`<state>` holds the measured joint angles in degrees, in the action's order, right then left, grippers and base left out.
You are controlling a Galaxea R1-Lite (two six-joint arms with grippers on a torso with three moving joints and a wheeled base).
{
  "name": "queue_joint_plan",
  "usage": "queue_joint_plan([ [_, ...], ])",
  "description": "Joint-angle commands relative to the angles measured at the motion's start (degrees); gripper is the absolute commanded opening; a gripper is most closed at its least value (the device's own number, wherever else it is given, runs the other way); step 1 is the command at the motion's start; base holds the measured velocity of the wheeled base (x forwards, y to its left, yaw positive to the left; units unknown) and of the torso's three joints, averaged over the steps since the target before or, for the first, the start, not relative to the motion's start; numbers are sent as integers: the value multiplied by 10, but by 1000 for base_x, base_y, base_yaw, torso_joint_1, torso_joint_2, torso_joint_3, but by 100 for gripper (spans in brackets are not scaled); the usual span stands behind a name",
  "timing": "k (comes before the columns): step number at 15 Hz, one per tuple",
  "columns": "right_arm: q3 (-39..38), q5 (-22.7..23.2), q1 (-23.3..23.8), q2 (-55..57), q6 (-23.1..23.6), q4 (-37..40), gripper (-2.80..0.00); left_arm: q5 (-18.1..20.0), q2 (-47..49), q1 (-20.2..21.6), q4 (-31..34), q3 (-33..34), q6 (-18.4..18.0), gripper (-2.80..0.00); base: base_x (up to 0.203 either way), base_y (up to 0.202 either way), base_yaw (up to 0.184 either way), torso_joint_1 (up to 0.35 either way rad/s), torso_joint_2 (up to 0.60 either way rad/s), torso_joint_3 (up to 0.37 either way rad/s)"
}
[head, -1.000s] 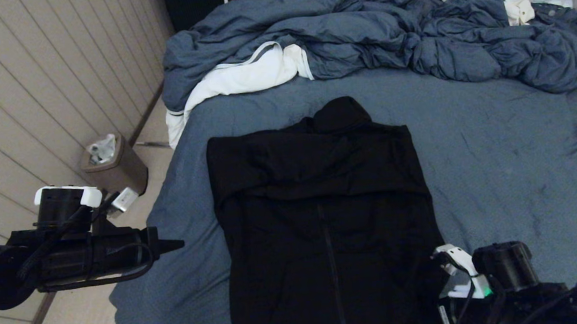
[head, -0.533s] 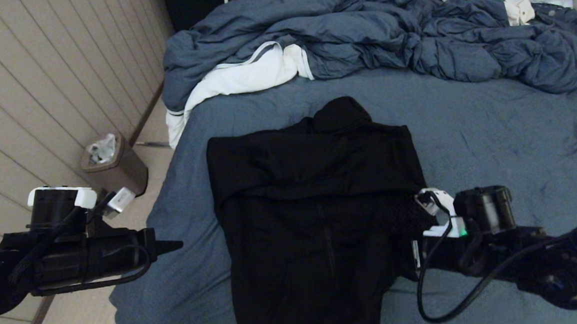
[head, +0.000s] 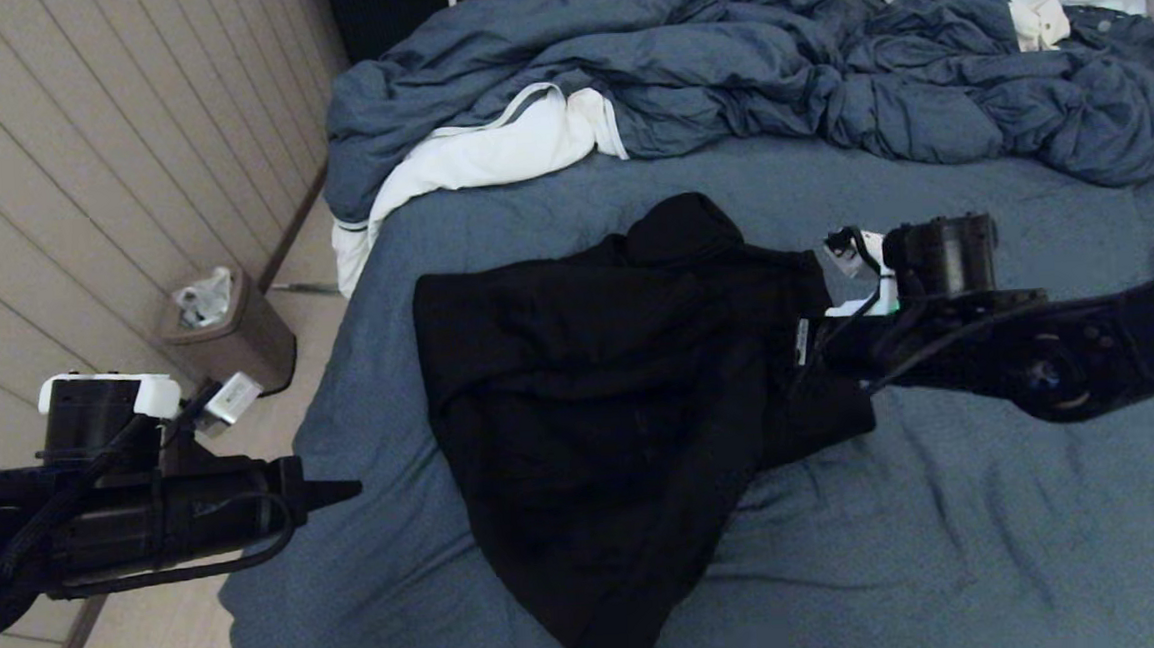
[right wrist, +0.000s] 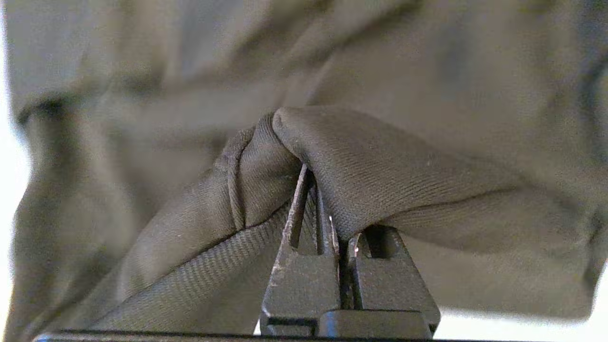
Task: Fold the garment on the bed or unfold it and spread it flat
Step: Fold the black sweatshirt
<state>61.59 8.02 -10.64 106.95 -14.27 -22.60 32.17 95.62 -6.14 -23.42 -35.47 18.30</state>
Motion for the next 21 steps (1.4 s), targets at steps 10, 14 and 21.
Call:
queue_joint_plan([
  [10,294,-60,52,210,-4,97,-280,2,6,-1,-1,-3,2,-280,0,0,0,0,0,0],
  [14,310,-60,51,219,-5,112,-280,0,-10,-40,1,-18,-1,-280,0,0,0,0,0,0],
  [21,342,-61,48,218,-2,149,-280,-44,-52,-243,100,-96,-94,0,0,0,0,0,0,0],
])
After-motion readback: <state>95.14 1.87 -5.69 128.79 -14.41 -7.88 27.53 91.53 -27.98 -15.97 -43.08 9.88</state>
